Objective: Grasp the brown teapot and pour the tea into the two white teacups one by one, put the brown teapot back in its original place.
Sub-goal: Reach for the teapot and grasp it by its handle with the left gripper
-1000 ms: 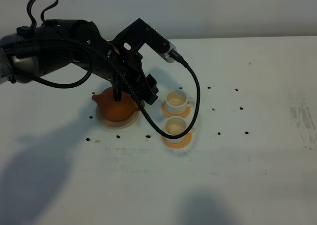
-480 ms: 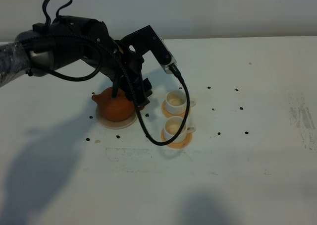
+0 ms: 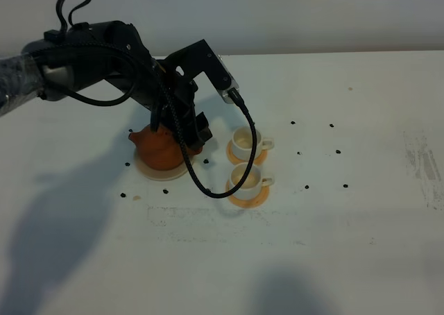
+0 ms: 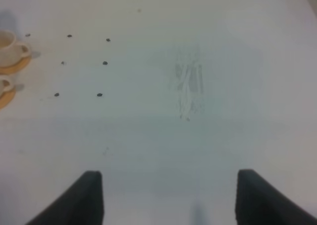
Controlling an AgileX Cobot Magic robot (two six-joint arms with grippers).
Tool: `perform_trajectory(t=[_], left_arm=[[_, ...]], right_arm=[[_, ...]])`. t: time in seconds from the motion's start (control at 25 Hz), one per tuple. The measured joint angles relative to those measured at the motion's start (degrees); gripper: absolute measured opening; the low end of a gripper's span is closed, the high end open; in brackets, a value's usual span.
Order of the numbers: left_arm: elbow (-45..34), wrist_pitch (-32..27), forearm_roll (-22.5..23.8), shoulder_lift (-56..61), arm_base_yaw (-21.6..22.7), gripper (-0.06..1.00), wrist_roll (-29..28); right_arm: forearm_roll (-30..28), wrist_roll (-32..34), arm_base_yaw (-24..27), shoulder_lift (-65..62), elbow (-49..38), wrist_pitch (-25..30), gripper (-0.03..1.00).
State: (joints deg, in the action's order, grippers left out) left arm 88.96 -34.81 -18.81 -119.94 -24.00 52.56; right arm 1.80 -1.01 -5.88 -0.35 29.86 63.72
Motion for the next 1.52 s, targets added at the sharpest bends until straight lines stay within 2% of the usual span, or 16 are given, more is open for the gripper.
perform_trajectory(t=[0.32, 0.6, 1.16, 1.52], left_arm=[[0.5, -0.1, -1.0, -2.3, 0.0, 0.6, 0.3], [0.5, -2.5, -2.4, -2.6, 0.0, 0.6, 0.3], [0.5, -2.7, -2.6, -4.2, -0.6, 0.6, 0.3], [0.6, -6.1, -2.9, -4.2, -0.6, 0.6, 0.0]], right_arm=[[0.0, 0.0, 0.0, 0.0, 0.0, 0.0, 0.55], [0.0, 0.0, 0.0, 0.0, 0.0, 0.0, 0.55], [0.0, 0.0, 0.0, 0.0, 0.0, 0.0, 0.54], [0.0, 0.0, 0.0, 0.0, 0.0, 0.0, 0.54]])
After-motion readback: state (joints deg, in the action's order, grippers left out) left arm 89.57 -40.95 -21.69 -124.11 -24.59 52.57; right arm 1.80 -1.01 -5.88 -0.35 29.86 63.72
